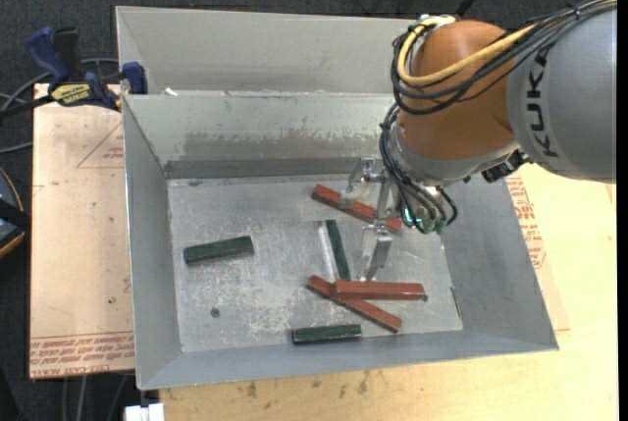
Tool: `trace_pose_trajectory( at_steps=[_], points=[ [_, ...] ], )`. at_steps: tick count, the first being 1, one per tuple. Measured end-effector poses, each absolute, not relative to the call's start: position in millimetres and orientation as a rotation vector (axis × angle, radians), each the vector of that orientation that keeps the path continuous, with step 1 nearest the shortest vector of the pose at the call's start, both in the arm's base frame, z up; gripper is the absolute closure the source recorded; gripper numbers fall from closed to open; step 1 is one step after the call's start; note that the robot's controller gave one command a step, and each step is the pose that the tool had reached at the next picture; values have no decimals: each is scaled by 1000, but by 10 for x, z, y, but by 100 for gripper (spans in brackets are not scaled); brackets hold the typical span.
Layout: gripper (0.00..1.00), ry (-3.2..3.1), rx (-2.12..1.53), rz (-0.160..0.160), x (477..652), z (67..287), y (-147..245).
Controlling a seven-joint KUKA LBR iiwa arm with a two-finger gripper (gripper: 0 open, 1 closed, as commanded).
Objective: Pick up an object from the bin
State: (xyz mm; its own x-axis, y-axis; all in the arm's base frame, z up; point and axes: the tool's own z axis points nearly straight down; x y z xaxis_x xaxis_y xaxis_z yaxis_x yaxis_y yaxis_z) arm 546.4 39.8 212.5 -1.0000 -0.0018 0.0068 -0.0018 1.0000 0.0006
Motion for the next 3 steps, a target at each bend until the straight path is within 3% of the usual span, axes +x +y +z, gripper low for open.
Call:
trace_pose_trajectory(
  at_steps=[1,2,3],
  points=[
    [0,-3140,2,-2,5472,2153,397],
    [0,-3138,17,0,5415,2696,586],
    [0,-3155,35,-3,5298,2533,469]
  ],
)
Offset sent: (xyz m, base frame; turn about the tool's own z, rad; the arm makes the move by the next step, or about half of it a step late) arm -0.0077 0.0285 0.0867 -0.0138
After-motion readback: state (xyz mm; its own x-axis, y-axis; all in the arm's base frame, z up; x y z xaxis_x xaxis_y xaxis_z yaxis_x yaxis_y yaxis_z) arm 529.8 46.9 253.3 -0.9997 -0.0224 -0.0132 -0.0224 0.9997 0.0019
